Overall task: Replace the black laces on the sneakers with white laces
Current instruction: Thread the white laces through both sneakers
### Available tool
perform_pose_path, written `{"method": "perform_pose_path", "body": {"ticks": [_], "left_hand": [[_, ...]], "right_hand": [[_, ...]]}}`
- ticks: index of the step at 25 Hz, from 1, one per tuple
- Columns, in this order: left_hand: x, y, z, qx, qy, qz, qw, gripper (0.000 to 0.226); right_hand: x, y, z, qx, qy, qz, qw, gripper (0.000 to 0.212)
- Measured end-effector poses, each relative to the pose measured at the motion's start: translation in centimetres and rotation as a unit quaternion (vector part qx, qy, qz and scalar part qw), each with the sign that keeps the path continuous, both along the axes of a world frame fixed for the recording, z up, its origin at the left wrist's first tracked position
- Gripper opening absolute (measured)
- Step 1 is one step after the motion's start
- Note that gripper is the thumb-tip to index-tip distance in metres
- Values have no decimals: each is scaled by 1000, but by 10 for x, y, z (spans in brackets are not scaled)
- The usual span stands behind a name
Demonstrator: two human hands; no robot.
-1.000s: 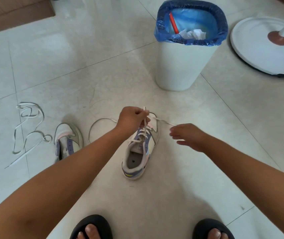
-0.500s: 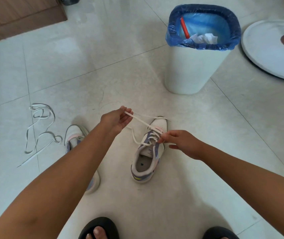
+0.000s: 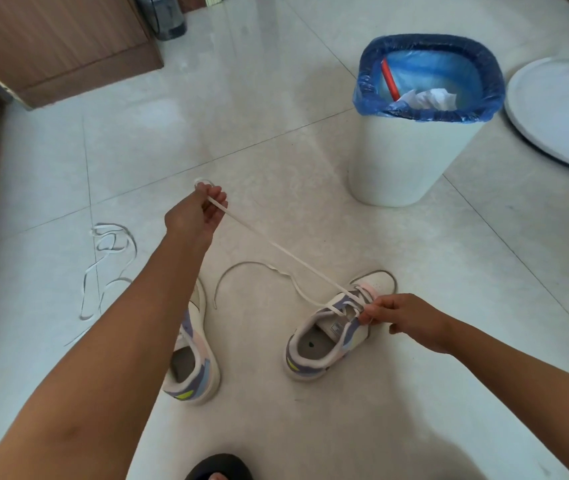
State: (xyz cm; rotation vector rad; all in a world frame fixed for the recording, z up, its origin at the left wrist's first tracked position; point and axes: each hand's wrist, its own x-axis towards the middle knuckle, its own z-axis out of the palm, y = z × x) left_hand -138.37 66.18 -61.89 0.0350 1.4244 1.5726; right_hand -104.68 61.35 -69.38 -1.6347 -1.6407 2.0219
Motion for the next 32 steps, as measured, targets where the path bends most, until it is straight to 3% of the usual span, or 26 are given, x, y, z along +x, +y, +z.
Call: {"method": "perform_pose_path", "body": {"ticks": [5, 8, 13, 18, 28, 32], "left_hand": [[94, -39, -5, -40, -2, -209, 977, 14], [130, -65, -4, -59, -11, -293, 954, 16], [144, -82, 6, -56, 31, -327, 943, 18], [165, -100, 2, -74, 48, -359, 929, 21], [192, -108, -2, -43, 41, -393, 918, 21], [223, -143, -14, -33, 87, -477, 874, 20]], "right_hand": [[-32, 19, 42, 96, 64, -42, 992, 23], [-54, 21, 59, 19, 145, -57, 988, 48], [-48, 9, 58, -110, 219, -141, 959, 23], [-35, 7, 64, -107, 241, -159, 952, 37], [-15, 6, 73, -104, 211, -204, 950, 22], [7, 18, 82, -120, 211, -276, 930, 14]]}}
